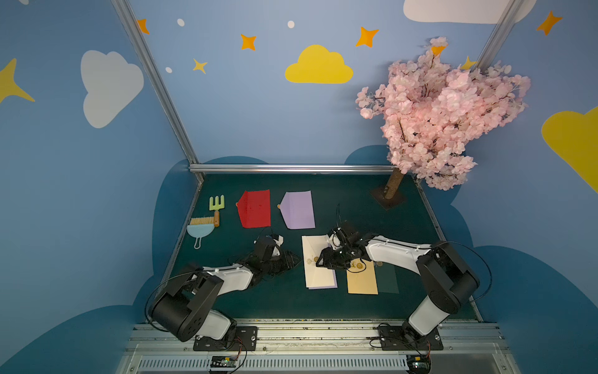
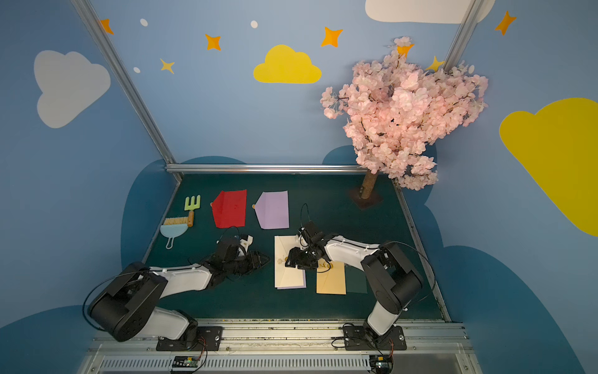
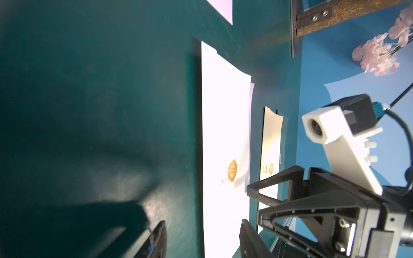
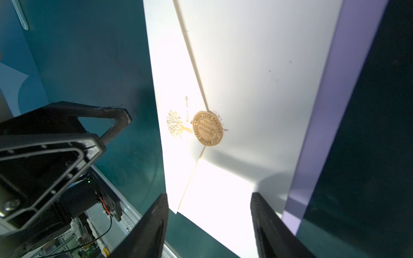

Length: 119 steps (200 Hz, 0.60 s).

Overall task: Open the envelope
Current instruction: Pick up the envelope from the envelope.

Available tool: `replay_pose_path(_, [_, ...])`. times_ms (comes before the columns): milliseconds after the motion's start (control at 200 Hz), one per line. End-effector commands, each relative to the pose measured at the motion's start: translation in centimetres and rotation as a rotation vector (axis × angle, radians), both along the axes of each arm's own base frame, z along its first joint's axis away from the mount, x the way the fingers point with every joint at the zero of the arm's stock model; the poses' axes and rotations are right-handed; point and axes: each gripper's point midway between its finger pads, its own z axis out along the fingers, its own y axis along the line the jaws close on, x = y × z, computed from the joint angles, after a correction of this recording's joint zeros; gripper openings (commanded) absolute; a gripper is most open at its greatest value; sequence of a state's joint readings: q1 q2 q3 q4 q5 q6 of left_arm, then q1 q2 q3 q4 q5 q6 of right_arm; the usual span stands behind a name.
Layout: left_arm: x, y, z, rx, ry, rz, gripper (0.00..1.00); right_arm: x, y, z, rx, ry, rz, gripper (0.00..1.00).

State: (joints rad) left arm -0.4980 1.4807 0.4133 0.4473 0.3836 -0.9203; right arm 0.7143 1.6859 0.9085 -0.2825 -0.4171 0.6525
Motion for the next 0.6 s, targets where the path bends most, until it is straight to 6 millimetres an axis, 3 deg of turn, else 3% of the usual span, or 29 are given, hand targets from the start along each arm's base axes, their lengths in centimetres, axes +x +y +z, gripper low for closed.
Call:
replay_pose_path(0, [1.2, -1.4, 1.6, -0.064, -0.046, -0.020, 0.53, -0.3, -0.3, -1.2, -0.001, 0.038, -0.010, 0.61])
replay_pose_path(591, [3.8, -3.4, -0.6, -0.067, -0.007, -0.053, 0.55, -0.4, -0.9, -1.8, 0.003, 0.079, -0.030, 0.62])
